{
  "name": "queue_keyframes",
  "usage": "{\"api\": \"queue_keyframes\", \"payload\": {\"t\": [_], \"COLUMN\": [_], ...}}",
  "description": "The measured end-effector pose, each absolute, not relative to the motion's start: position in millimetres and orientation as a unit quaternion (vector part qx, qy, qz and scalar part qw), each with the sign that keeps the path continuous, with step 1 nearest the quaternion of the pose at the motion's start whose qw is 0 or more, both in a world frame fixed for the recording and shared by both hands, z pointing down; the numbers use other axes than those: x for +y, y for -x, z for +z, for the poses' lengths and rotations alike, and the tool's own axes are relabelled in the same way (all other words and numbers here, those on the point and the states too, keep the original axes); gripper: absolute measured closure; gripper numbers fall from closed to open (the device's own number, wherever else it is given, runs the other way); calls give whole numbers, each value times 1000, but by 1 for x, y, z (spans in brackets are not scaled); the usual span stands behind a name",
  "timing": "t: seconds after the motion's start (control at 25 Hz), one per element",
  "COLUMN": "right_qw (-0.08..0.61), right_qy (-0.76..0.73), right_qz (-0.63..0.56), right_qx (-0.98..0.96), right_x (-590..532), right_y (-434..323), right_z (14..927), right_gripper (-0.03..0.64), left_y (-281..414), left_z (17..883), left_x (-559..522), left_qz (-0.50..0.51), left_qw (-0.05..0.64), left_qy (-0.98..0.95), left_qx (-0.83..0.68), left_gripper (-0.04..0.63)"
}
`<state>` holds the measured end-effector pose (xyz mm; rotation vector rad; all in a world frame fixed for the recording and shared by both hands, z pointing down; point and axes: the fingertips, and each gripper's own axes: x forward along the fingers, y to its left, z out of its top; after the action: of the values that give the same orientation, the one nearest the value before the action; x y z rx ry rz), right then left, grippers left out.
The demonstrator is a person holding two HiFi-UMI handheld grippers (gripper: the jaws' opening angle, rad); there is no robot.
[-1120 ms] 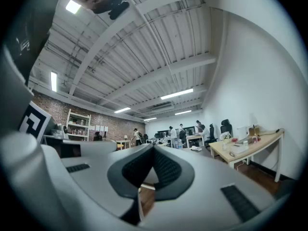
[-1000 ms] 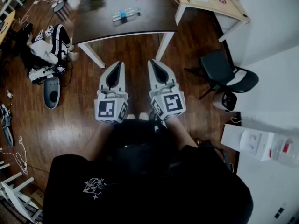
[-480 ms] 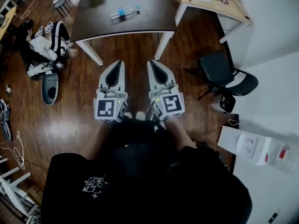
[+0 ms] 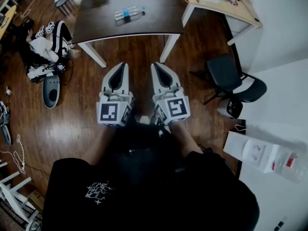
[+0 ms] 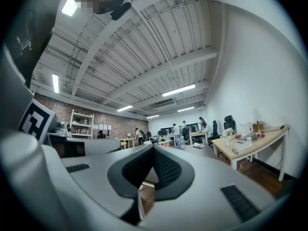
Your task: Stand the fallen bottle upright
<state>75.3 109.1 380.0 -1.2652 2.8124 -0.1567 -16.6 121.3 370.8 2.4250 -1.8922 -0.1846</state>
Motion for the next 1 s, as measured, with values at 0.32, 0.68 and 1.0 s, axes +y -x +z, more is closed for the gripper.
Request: {"api": "queue_keyframes", "payload": {"t": [0.32,0.68,1.0], "right_qw": [17,4,8], "right_qy": [425,446,464], "right_qz": [-46,-43,-37], "right_qx": [904,894,885], "right_x": [61,-24,-86], "right_y": [-57,-15,23], "right_z": [389,394,387], "right_gripper": [604,604,604], "left_y": [34,70,111], "left_z": [380,388,391], "left_x": [68,-19,-85], "left_qz": [-60,-57,-46], "left_qw": [36,45,45], "left_qy": [-800,-822,-833], "left_qx": [-596,-565,-549], "left_gripper": [598,598,597]}}
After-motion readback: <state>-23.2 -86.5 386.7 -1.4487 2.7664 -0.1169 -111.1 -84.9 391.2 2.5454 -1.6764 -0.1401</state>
